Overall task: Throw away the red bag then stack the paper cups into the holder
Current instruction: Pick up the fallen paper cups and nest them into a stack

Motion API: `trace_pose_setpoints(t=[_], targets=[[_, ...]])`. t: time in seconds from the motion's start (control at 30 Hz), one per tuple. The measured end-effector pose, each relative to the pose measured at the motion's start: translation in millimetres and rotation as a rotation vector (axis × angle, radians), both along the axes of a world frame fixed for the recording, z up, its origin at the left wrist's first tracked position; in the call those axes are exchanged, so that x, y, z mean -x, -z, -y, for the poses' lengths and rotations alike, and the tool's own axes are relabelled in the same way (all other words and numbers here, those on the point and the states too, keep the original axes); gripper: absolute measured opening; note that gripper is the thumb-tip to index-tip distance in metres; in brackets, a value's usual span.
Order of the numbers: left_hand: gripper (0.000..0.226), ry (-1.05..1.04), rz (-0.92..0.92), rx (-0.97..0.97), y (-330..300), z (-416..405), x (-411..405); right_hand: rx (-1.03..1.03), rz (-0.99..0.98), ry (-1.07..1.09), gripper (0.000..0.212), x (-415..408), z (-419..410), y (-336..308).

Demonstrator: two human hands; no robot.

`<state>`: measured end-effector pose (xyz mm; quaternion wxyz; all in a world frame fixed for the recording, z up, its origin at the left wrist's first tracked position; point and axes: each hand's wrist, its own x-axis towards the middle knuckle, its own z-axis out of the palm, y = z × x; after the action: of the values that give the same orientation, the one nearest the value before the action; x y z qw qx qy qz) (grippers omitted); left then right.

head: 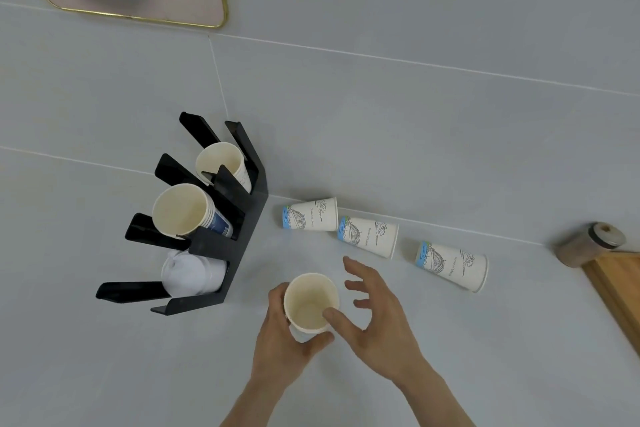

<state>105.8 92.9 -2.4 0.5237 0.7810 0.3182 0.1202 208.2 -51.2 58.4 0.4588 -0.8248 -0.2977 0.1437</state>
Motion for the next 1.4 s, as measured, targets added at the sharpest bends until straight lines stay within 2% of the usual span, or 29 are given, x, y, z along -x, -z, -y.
trace_pose_setpoints(t=[0.07,0.13,0.23,0.37,0.43,0.53,0.63,0.73,0.83,0.97,1.13,1.2,1.3,1.4], targets=[[0.112,0.02,0.013,-0.023,-1,0,-2,0.071,-0.039,-0.003,0.082,0,-3,9],[0.121,0.03,0.018,-0.049,-4,-1,-5,0.159,-0.003,-0.017,0.077,2,-6,20],[0.111,0.082,0.007,-0.121,-8,-1,-9,0.206,0.011,-0.008,0.068,6,-11,31],[0.103,0.102,-0.009,-0.185,-6,-2,-16,0.18,-0.058,0.025,0.068,3,-12,41],[0.103,0.081,-0.01,-0.195,-5,-4,-17,0.098,-0.157,0.115,0.057,-4,-14,40],[0.103,0.056,-0.019,-0.181,-6,-5,-26,-0.016,-0.329,0.45,0.036,-39,-13,45],[0.102,0.056,-0.017,-0.164,-6,-5,-33,-0.012,-0.473,0.65,0.037,-80,-9,56],[0.101,0.055,-0.022,-0.148,-6,-7,-35,-0.048,-0.655,0.742,0.043,-111,-11,57],[0.101,0.058,-0.026,-0.158,-6,-8,-35,-0.05,-0.785,0.738,0.054,-131,-17,58],[0.102,0.063,-0.012,-0.17,-4,-7,-36,-0.066,-0.897,0.696,0.045,-134,-23,70],[0.101,0.051,-0.016,-0.161,-4,-7,-39,-0.202,-0.833,0.757,0.021,-116,-23,66],[0.101,0.049,-0.008,-0.165,-4,-7,-39,-0.284,-0.769,0.74,0.02,-107,-22,49],[0.101,0.05,-0.013,-0.162,-4,-8,-39,-0.41,-0.62,0.64,0.026,-88,-16,12],[0.102,0.05,-0.018,-0.149,-3,-8,-39,-0.41,-0.381,0.438,0.025,-61,-8,-21]])
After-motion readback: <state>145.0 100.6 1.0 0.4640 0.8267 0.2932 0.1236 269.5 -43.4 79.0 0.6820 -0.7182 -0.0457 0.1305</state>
